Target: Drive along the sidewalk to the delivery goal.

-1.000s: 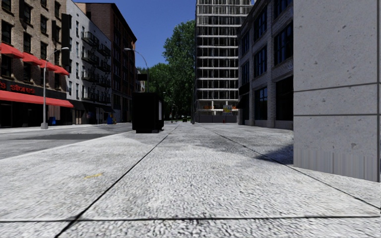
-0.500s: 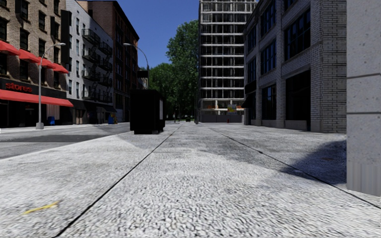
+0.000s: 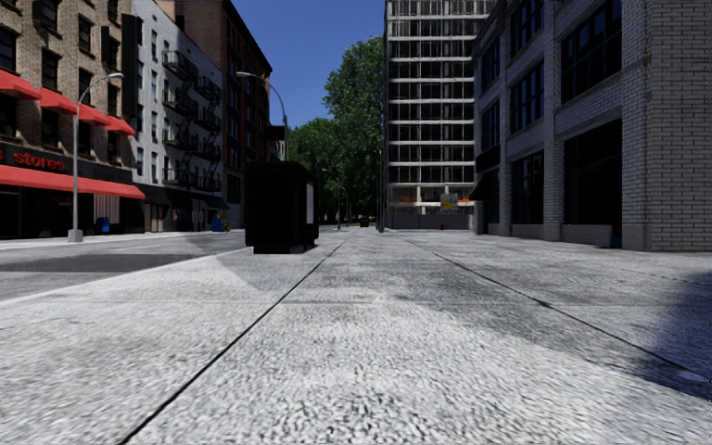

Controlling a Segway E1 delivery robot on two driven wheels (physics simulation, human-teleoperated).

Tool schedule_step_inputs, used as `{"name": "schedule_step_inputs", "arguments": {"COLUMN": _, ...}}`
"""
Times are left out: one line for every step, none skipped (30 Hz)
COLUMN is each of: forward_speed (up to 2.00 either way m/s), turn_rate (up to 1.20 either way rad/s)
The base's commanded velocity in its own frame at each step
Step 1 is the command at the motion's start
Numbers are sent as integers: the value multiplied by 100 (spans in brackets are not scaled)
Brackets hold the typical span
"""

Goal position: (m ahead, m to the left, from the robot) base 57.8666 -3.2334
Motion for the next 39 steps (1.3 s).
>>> {"name": "schedule_step_inputs", "arguments": {"forward_speed": 200, "turn_rate": 0}}
{"name": "schedule_step_inputs", "arguments": {"forward_speed": 200, "turn_rate": 0}}
{"name": "schedule_step_inputs", "arguments": {"forward_speed": 200, "turn_rate": 0}}
{"name": "schedule_step_inputs", "arguments": {"forward_speed": 200, "turn_rate": 0}}
{"name": "schedule_step_inputs", "arguments": {"forward_speed": 200, "turn_rate": 0}}
{"name": "schedule_step_inputs", "arguments": {"forward_speed": 200, "turn_rate": 0}}
{"name": "schedule_step_inputs", "arguments": {"forward_speed": 200, "turn_rate": 0}}
{"name": "schedule_step_inputs", "arguments": {"forward_speed": 200, "turn_rate": 0}}
{"name": "schedule_step_inputs", "arguments": {"forward_speed": 200, "turn_rate": 0}}
{"name": "schedule_step_inputs", "arguments": {"forward_speed": 200, "turn_rate": 0}}
{"name": "schedule_step_inputs", "arguments": {"forward_speed": 200, "turn_rate": 0}}
{"name": "schedule_step_inputs", "arguments": {"forward_speed": 200, "turn_rate": 0}}
{"name": "schedule_step_inputs", "arguments": {"forward_speed": 200, "turn_rate": 0}}
{"name": "schedule_step_inputs", "arguments": {"forward_speed": 200, "turn_rate": 0}}
{"name": "schedule_step_inputs", "arguments": {"forward_speed": 200, "turn_rate": 0}}
{"name": "schedule_step_inputs", "arguments": {"forward_speed": 200, "turn_rate": 0}}
{"name": "schedule_step_inputs", "arguments": {"forward_speed": 200, "turn_rate": 0}}
{"name": "schedule_step_inputs", "arguments": {"forward_speed": 200, "turn_rate": 0}}
{"name": "schedule_step_inputs", "arguments": {"forward_speed": 200, "turn_rate": 0}}
{"name": "schedule_step_inputs", "arguments": {"forward_speed": 200, "turn_rate": 0}}
{"name": "schedule_step_inputs", "arguments": {"forward_speed": 200, "turn_rate": 0}}
{"name": "schedule_step_inputs", "arguments": {"forward_speed": 200, "turn_rate": 0}}
{"name": "schedule_step_inputs", "arguments": {"forward_speed": 200, "turn_rate": 0}}
{"name": "schedule_step_inputs", "arguments": {"forward_speed": 200, "turn_rate": 0}}
{"name": "schedule_step_inputs", "arguments": {"forward_speed": 200, "turn_rate": 0}}
{"name": "schedule_step_inputs", "arguments": {"forward_speed": 200, "turn_rate": 0}}
{"name": "schedule_step_inputs", "arguments": {"forward_speed": 200, "turn_rate": 0}}
{"name": "schedule_step_inputs", "arguments": {"forward_speed": 200, "turn_rate": 0}}
{"name": "schedule_step_inputs", "arguments": {"forward_speed": 200, "turn_rate": 0}}
{"name": "schedule_step_inputs", "arguments": {"forward_speed": 200, "turn_rate": 0}}
{"name": "schedule_step_inputs", "arguments": {"forward_speed": 200, "turn_rate": 0}}
{"name": "schedule_step_inputs", "arguments": {"forward_speed": 200, "turn_rate": 0}}
{"name": "schedule_step_inputs", "arguments": {"forward_speed": 200, "turn_rate": 0}}
{"name": "schedule_step_inputs", "arguments": {"forward_speed": 200, "turn_rate": 0}}
{"name": "schedule_step_inputs", "arguments": {"forward_speed": 200, "turn_rate": 0}}
{"name": "schedule_step_inputs", "arguments": {"forward_speed": 200, "turn_rate": 0}}
{"name": "schedule_step_inputs", "arguments": {"forward_speed": 200, "turn_rate": 0}}
{"name": "schedule_step_inputs", "arguments": {"forward_speed": 200, "turn_rate": 0}}
{"name": "schedule_step_inputs", "arguments": {"forward_speed": 200, "turn_rate": 0}}
